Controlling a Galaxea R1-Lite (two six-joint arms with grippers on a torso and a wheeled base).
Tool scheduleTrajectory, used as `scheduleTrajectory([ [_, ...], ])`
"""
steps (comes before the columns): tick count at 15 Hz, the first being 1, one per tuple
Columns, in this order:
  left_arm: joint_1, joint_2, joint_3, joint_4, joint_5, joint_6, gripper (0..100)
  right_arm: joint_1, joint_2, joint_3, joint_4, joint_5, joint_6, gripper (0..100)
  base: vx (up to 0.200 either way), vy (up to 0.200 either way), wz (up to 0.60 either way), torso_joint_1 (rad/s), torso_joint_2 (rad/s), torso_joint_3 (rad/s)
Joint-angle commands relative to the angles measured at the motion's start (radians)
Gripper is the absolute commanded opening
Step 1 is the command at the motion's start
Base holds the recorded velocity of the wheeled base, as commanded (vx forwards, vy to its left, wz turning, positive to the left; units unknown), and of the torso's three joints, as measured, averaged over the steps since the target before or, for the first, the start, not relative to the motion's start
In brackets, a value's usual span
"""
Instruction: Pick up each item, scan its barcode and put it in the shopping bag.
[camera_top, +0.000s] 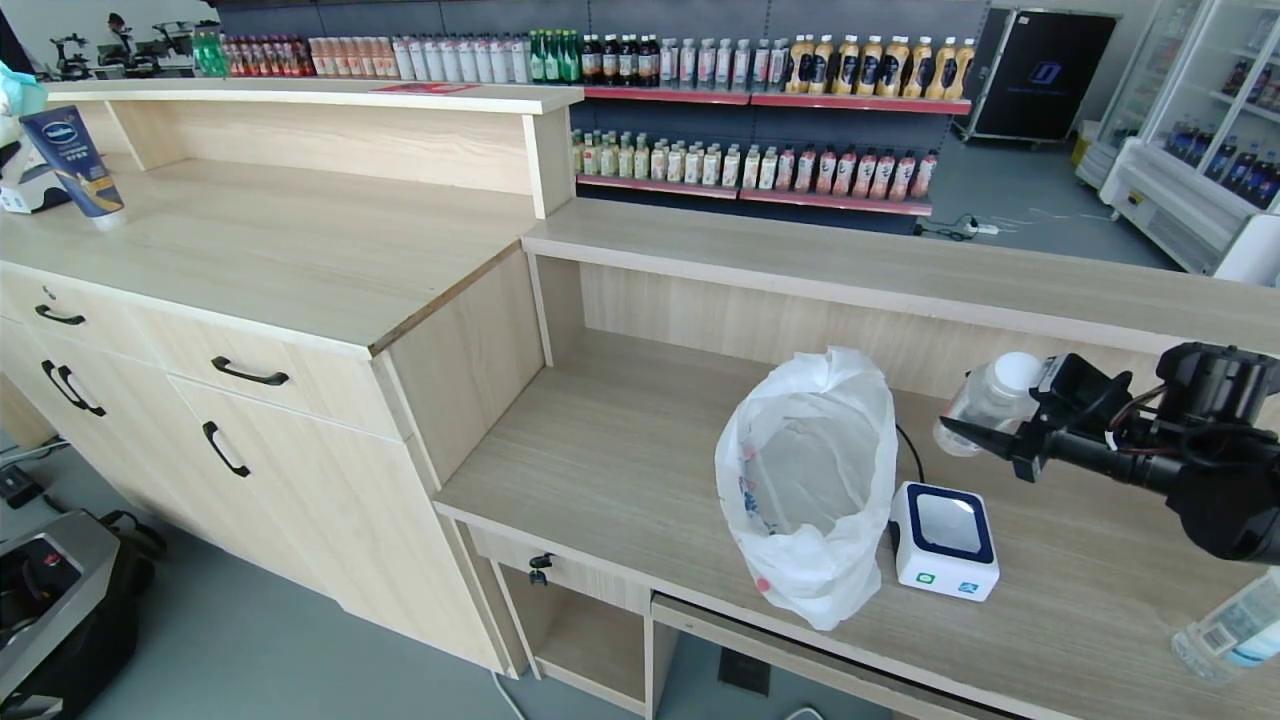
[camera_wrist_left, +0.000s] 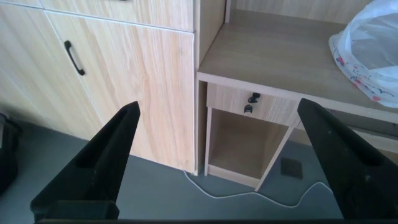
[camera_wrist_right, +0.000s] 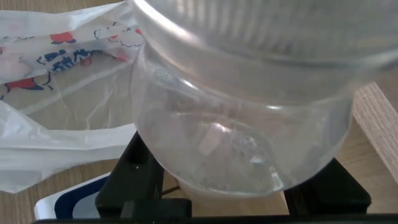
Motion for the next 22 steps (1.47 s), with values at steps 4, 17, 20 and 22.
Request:
scheduleTrajectory([
  [4,0.0,0.001,0.0,0.0,0.0,0.0,100,0.002,0.036,-0.02,0.002,0.003,-0.014,0,0.0,0.0,0.0,0.0,0.0,0.0],
  [17,0.0,0.001,0.0,0.0,0.002,0.0,100,0.012,0.115,-0.052,0.007,0.063,-0.109,0,0.0,0.0,0.0,0.0,0.0,0.0],
  [20,0.0,0.001,0.0,0.0,0.0,0.0,100,0.016,0.119,-0.054,0.008,0.063,-0.103,0,0.0,0.0,0.0,0.0,0.0,0.0],
  [22,0.0,0.001,0.0,0.0,0.0,0.0,100,0.025,0.121,-0.061,0.019,0.063,-0.103,0,0.0,0.0,0.0,0.0,0.0,0.0],
])
